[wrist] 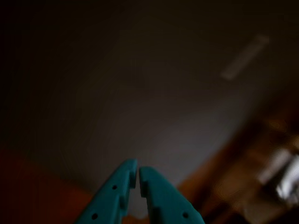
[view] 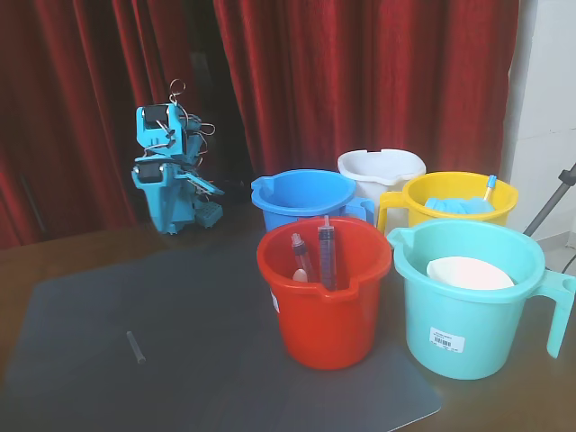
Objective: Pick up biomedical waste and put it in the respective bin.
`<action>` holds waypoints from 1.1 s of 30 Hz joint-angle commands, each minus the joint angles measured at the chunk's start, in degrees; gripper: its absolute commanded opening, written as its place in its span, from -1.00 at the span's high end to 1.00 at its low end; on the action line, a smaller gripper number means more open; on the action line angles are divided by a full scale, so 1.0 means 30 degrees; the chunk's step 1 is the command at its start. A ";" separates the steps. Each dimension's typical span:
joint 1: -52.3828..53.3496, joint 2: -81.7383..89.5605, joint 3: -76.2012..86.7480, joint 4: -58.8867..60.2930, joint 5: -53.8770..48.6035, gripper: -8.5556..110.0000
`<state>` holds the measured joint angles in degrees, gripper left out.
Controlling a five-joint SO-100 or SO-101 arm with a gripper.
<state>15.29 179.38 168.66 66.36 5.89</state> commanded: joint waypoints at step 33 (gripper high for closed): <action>0.0000 -2.5254 -2.2617 0.3457 1.7959 0.86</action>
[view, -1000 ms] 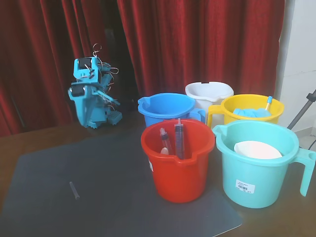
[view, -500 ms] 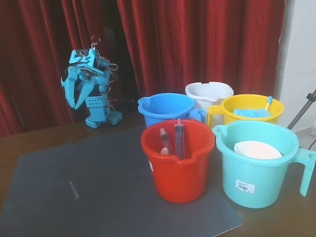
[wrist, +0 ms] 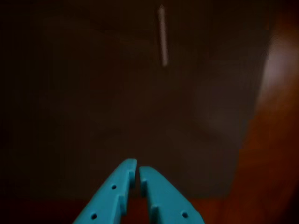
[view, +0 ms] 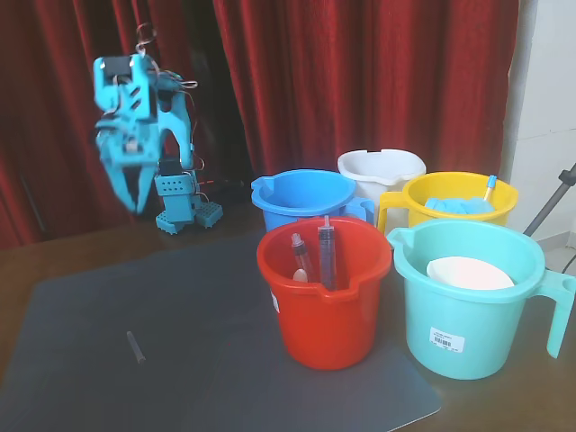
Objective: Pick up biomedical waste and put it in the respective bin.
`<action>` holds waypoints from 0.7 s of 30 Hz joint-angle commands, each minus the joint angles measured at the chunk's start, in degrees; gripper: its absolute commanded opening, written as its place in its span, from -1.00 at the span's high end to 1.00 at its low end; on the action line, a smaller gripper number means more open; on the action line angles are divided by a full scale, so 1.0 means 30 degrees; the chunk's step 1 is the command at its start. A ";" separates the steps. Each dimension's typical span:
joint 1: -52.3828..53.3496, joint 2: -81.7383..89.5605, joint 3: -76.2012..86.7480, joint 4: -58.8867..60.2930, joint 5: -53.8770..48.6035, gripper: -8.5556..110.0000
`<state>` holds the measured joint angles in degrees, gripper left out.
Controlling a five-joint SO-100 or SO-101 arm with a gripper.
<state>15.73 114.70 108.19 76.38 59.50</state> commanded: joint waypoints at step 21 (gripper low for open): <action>-0.1172 -2.5898 -2.8330 0.7266 0.0293 0.86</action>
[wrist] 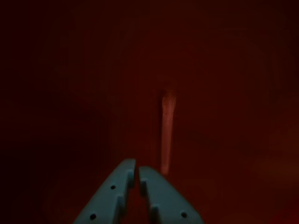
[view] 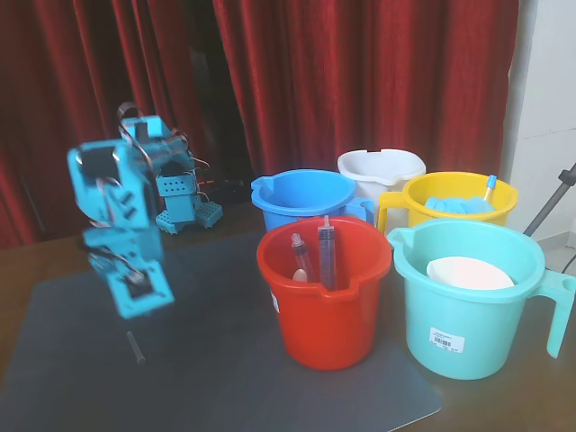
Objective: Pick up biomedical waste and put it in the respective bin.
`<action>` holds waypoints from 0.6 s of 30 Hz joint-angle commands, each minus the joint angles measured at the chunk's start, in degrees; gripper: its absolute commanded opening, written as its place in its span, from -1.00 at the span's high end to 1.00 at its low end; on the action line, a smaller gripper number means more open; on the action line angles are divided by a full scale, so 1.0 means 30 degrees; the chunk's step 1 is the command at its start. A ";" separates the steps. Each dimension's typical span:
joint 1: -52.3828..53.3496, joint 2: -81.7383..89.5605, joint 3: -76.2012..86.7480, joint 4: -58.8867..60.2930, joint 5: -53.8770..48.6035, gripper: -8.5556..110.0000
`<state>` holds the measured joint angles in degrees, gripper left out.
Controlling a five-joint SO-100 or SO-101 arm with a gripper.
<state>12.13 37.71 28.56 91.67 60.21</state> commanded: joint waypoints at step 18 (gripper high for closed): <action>0.0000 -0.3691 -0.3809 0.3398 -0.0615 0.39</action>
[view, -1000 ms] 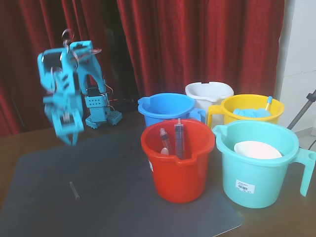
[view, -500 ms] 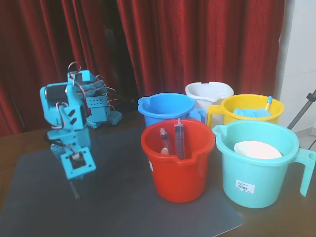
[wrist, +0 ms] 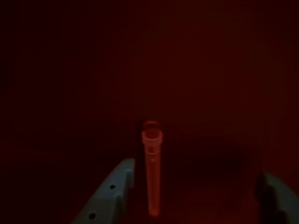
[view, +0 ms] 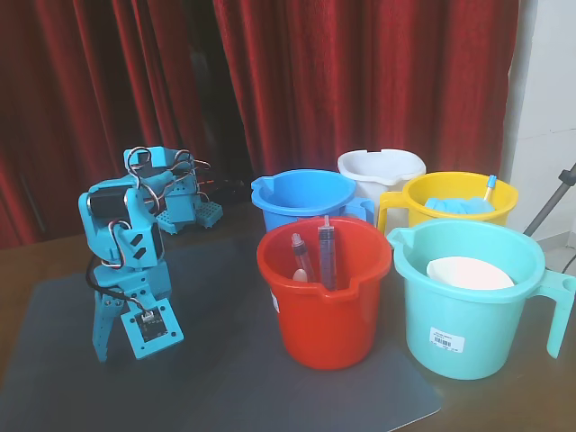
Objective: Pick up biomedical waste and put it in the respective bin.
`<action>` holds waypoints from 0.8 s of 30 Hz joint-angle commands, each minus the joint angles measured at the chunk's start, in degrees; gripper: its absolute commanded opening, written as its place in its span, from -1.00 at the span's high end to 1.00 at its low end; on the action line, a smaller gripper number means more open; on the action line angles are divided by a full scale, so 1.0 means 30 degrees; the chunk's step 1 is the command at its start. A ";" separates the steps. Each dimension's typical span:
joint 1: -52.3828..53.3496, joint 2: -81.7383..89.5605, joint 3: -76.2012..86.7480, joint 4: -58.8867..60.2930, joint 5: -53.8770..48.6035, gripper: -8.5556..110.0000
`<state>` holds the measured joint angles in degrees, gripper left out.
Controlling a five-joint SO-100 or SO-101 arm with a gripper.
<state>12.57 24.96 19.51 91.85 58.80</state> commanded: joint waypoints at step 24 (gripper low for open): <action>-0.0908 -0.2197 -0.0791 -0.0029 -0.0527 0.39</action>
<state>10.28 19.60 17.49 91.85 57.48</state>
